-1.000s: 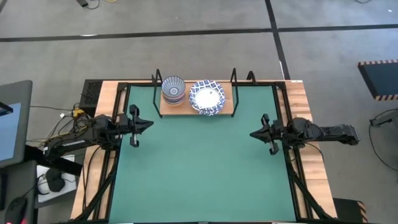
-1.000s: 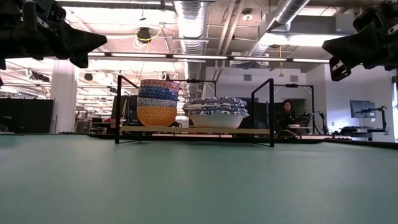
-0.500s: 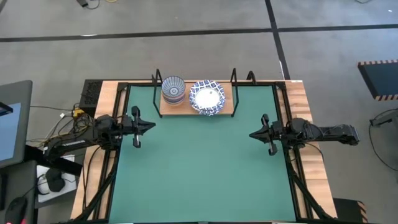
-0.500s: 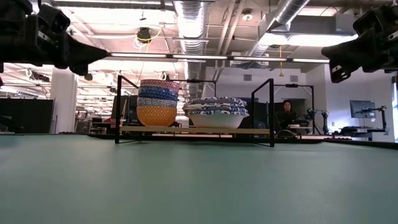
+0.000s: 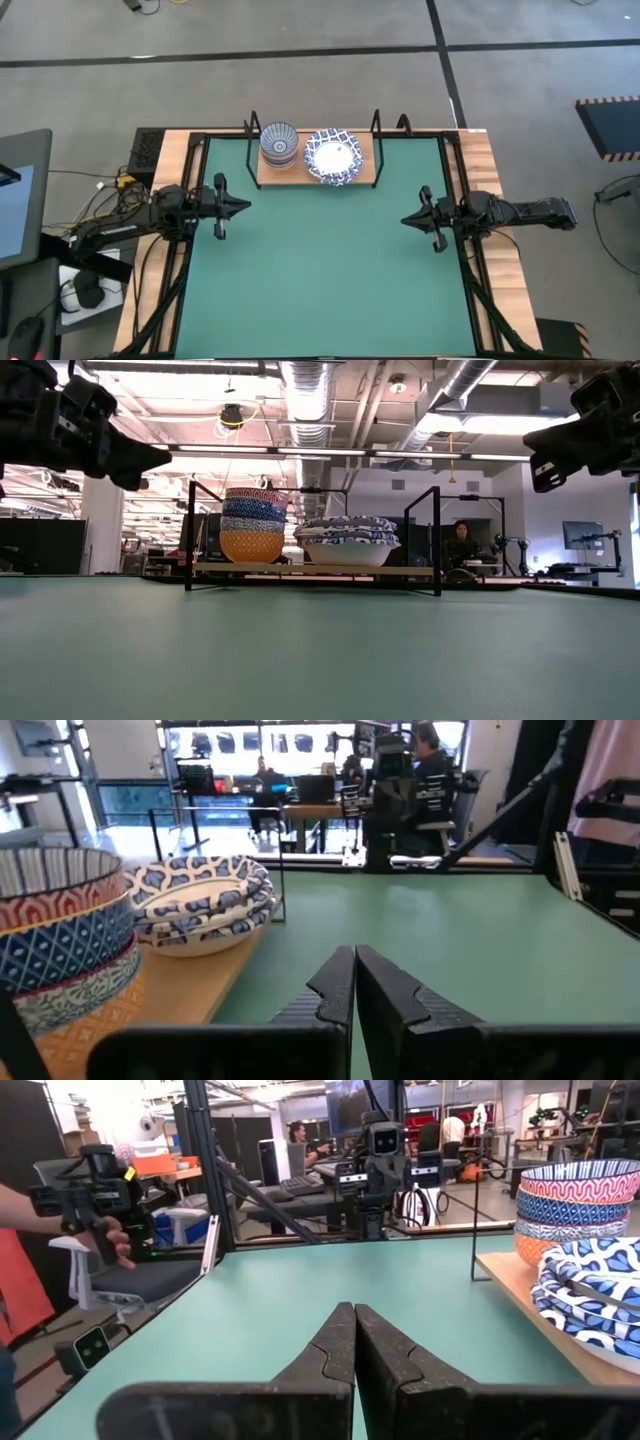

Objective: Place and stack bowls onto a shelf
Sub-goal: Return to Home Position

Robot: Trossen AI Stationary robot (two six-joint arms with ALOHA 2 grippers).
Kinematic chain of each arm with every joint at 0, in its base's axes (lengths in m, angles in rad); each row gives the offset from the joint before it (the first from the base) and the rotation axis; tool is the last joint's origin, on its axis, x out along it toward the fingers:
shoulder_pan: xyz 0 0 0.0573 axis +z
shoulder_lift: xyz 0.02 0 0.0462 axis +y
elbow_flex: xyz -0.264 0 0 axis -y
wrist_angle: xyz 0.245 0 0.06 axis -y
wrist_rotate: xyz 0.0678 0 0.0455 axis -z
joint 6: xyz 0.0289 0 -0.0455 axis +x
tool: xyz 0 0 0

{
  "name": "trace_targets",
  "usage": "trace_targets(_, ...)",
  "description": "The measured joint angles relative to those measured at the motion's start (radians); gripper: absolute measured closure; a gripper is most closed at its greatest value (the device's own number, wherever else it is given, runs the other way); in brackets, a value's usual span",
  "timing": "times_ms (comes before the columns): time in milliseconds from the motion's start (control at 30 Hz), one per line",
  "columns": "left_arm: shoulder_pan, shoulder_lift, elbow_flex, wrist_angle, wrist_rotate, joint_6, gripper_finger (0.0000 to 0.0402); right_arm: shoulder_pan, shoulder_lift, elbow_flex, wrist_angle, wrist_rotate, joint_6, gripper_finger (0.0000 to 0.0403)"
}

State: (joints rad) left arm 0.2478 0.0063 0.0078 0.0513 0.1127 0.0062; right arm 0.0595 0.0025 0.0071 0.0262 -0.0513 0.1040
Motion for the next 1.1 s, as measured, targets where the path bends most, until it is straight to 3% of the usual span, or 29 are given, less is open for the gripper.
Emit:
trace_targets(333,0.001,0.0,-0.001,-0.012,-0.174,-0.027,0.0401,0.0,0.0,-0.001,-0.002,0.0,0.03,0.0365)
trace_targets(1100,0.0,0.0,-0.002,-0.012,-0.176,-0.029,0.0401,-0.001,0.0,-0.002,-0.003,0.0,0.027,0.0364)
